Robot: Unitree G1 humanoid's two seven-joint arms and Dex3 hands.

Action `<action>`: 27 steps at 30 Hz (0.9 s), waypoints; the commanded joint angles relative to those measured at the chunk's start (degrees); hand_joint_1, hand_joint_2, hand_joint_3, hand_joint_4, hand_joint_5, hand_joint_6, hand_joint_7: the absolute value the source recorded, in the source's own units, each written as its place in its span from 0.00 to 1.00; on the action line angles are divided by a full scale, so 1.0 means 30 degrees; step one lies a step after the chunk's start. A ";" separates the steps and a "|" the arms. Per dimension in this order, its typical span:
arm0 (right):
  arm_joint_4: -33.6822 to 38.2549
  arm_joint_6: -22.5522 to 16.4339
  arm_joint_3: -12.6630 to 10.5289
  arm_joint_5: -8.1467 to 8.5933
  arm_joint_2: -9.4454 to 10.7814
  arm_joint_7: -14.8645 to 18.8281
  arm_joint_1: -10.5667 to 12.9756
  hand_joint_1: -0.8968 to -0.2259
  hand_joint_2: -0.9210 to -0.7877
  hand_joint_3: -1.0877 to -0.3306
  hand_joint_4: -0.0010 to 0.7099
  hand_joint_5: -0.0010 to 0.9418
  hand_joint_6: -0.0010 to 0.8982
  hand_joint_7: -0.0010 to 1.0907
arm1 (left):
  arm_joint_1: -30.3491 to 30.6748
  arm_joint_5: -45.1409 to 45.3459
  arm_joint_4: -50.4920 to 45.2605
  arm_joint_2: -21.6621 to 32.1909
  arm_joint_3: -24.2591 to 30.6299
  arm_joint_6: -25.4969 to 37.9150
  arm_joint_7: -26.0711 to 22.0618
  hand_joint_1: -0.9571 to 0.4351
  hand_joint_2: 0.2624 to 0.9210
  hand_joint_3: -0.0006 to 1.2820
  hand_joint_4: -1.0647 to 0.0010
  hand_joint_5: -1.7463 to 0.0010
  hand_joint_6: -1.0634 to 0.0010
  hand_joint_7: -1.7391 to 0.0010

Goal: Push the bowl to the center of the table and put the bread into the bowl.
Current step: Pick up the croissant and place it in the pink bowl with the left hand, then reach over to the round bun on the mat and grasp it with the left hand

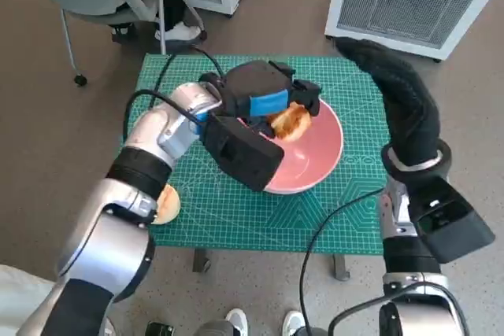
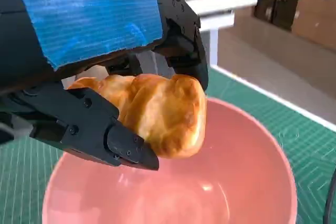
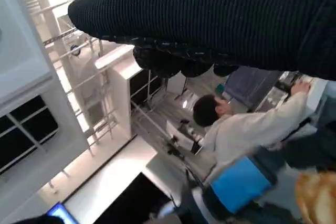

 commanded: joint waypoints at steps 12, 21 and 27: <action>0.0327 0.0022 -0.0157 0.0151 0.0153 -0.0135 0.0416 0.33 0.00 0.38 0.43 0.03 0.00 0.64 | -0.0017 -0.1911 -0.0400 -0.0140 0.0856 0.2839 -0.5328 0.50 0.78 0.01 0.98 0.97 0.98 0.72; 0.0415 -0.0029 -0.0093 0.0109 0.0290 -0.0126 0.0416 0.32 0.00 0.39 0.43 0.03 0.00 0.65 | 0.1466 -0.2578 -0.3595 0.0875 0.1608 0.2949 -0.5527 0.39 0.79 0.00 1.00 1.00 1.00 0.78; 0.0339 -0.0027 -0.0081 0.0023 0.0363 -0.0151 0.0410 0.33 0.00 0.38 0.43 0.03 0.00 0.65 | 0.2533 -0.3768 -0.6448 0.1966 0.2378 0.3397 -0.7038 0.38 0.79 0.00 1.00 1.00 1.00 0.80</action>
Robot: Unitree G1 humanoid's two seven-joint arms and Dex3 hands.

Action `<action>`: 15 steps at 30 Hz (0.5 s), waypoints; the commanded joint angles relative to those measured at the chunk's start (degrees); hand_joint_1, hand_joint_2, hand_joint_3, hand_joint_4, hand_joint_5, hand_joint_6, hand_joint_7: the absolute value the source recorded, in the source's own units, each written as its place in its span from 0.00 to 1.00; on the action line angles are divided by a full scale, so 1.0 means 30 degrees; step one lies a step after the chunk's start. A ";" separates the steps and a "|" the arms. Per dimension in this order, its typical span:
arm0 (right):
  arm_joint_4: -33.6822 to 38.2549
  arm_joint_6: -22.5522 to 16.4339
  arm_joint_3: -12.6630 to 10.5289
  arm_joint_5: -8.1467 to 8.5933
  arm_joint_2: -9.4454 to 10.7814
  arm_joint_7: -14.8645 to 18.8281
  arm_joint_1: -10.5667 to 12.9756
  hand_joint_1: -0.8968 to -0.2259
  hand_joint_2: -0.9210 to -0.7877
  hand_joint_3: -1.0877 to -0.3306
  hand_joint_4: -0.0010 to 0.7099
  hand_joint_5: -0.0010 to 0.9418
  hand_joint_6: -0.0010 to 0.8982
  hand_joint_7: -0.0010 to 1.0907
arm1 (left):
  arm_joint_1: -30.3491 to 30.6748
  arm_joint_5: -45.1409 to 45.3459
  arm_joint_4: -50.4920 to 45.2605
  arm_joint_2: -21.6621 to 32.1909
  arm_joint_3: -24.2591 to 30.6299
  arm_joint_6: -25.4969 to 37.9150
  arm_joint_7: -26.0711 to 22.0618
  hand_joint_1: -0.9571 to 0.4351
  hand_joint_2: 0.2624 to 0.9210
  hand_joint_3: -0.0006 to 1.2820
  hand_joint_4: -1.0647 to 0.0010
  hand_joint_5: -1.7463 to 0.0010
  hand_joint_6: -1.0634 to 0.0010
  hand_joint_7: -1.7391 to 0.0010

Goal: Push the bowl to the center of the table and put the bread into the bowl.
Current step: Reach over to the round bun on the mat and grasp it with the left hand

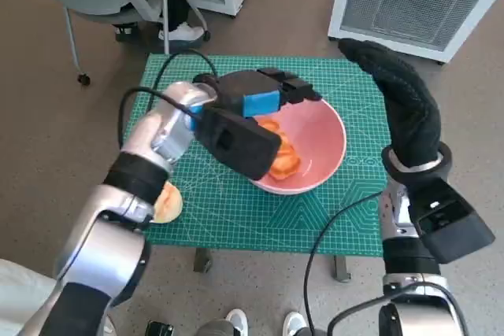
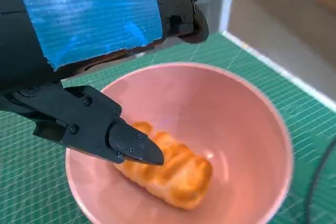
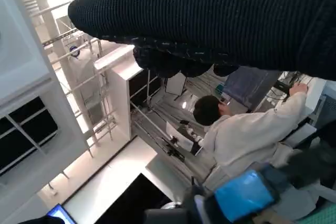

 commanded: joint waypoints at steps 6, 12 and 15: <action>0.0090 0.0105 0.0021 -0.0012 0.0132 -0.0127 0.0398 0.33 0.00 0.38 0.43 0.03 0.00 0.65 | 0.2307 -0.2079 -0.4775 0.2505 0.1466 -0.0236 -0.1972 0.39 0.80 0.01 1.00 1.00 1.00 0.81; -0.0079 0.0172 0.0084 0.0043 0.0204 -0.0126 0.0502 0.34 0.00 0.38 0.42 0.03 0.00 0.65 | 0.4203 -0.3465 -0.8030 0.4652 0.2748 0.0076 -0.3146 0.43 0.80 0.00 0.98 1.00 0.98 0.82; -0.0198 0.0204 0.0111 0.0073 0.0224 -0.0125 0.0574 0.34 0.00 0.38 0.42 0.03 0.00 0.65 | 0.5362 -0.4226 -1.0088 0.5790 0.3520 0.0964 -0.3992 0.47 0.78 0.00 0.95 1.00 0.91 0.88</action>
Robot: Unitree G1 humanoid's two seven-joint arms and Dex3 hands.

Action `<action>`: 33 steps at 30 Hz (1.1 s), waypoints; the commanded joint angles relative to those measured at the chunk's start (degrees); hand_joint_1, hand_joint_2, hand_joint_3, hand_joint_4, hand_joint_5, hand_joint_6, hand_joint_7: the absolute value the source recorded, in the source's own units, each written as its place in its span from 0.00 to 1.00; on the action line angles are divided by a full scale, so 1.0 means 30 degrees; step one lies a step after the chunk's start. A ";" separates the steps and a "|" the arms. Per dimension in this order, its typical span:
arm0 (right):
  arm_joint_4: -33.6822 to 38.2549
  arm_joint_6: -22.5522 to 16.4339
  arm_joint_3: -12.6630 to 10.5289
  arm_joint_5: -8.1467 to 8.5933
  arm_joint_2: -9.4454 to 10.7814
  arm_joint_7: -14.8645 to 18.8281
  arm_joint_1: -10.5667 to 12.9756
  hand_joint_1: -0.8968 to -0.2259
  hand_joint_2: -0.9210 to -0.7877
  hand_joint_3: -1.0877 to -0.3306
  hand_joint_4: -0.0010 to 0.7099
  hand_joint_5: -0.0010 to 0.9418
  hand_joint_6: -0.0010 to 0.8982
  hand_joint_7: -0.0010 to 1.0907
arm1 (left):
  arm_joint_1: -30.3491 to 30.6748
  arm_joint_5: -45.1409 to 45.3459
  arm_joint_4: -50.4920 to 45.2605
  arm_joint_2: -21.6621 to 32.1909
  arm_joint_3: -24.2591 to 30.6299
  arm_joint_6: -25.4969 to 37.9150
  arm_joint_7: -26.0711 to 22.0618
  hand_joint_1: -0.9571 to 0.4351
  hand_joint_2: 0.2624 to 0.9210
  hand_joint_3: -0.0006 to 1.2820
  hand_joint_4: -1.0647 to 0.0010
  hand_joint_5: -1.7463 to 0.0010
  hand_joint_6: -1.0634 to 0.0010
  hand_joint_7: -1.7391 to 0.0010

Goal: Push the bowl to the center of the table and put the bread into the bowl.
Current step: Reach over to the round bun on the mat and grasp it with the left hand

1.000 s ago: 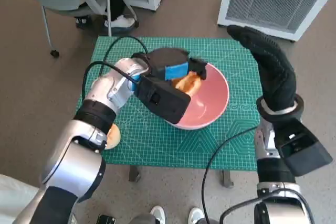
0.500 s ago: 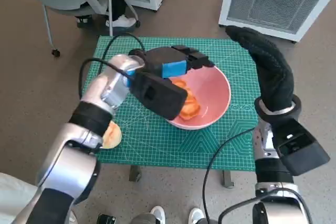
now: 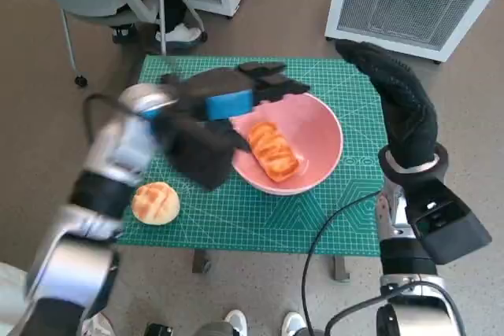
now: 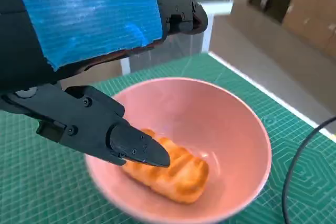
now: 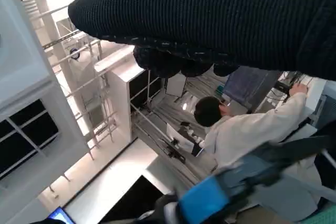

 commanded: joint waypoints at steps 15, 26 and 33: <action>-0.0361 0.0481 0.0188 -0.0067 0.0401 -0.0304 0.0659 0.34 0.00 0.38 0.42 0.03 0.00 0.65 | 0.7866 -0.1919 -0.7872 0.6993 0.4282 0.2645 -0.2256 0.47 0.78 0.00 0.92 1.00 0.82 0.95; -0.0264 0.0596 0.0287 -0.0074 0.0474 -0.0318 0.0557 0.34 0.00 0.38 0.42 0.03 0.00 0.63 | 1.0827 -0.2123 -0.8941 0.8196 0.5137 0.3525 -0.2281 0.48 0.78 0.00 0.91 1.00 0.78 0.96; -0.0282 0.0626 0.0322 0.0028 0.0438 -0.0202 0.0516 0.35 0.00 0.38 0.42 0.03 0.00 0.62 | 1.1083 -0.2003 -0.8633 0.8068 0.4694 0.3980 -0.2429 0.49 0.77 0.00 0.90 1.00 0.77 0.97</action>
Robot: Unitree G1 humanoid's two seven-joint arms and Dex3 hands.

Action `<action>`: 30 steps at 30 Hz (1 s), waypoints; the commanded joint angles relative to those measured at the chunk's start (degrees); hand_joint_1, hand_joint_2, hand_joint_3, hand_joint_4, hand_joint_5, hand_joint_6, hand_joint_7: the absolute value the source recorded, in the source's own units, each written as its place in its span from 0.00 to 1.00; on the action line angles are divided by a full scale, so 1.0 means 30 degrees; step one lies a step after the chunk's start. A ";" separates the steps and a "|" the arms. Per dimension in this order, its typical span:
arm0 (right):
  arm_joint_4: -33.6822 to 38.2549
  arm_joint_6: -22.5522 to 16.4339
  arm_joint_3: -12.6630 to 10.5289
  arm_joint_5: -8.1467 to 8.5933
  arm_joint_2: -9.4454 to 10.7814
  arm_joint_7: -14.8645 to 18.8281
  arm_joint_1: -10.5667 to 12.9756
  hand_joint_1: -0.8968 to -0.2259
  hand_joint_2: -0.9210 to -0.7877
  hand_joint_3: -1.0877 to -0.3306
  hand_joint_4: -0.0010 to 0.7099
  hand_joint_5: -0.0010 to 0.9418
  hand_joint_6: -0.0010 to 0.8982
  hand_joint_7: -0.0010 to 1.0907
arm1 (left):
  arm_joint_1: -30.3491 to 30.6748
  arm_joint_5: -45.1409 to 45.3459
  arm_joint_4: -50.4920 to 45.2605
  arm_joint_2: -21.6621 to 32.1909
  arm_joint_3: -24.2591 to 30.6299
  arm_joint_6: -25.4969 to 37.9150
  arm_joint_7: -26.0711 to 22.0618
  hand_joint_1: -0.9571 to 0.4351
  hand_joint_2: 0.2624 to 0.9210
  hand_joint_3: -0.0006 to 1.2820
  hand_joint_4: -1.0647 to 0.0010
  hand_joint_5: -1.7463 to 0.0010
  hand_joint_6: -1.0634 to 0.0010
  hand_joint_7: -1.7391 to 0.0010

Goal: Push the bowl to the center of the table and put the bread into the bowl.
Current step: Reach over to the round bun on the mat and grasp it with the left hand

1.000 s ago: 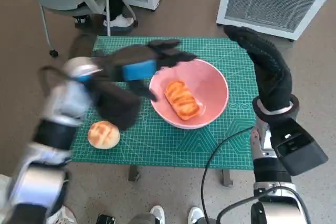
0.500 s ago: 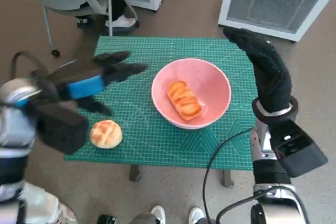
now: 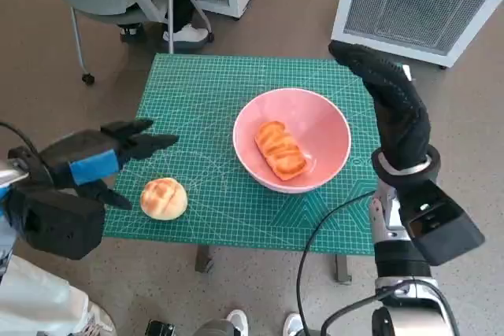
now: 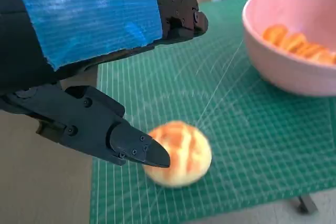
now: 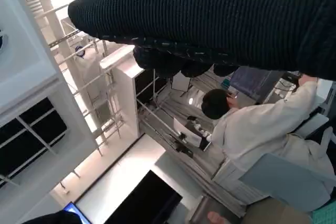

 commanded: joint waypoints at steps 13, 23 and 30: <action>0.0052 0.0176 0.0014 0.0057 -0.0165 0.0100 0.0292 0.36 0.00 0.37 0.42 0.03 0.00 0.62 | -0.0005 0.0722 0.1094 -0.0497 -0.1659 0.0699 -0.0069 0.50 0.77 0.00 0.91 1.00 0.77 0.99; -0.0066 0.0236 -0.0034 0.0051 -0.0323 0.0044 0.0396 0.35 0.00 0.38 0.42 0.03 0.00 0.62 | -0.0655 0.1811 0.3784 -0.1457 -0.3093 -0.0078 0.0497 0.51 0.77 0.00 0.92 1.00 0.77 0.99; -0.0262 0.0361 -0.0065 -0.0102 -0.0388 -0.0136 0.0467 0.35 0.00 0.38 0.42 0.03 0.00 0.64 | -0.1010 0.2614 0.6242 -0.2345 -0.4110 -0.1125 0.1312 0.52 0.77 0.00 0.90 0.99 0.76 0.99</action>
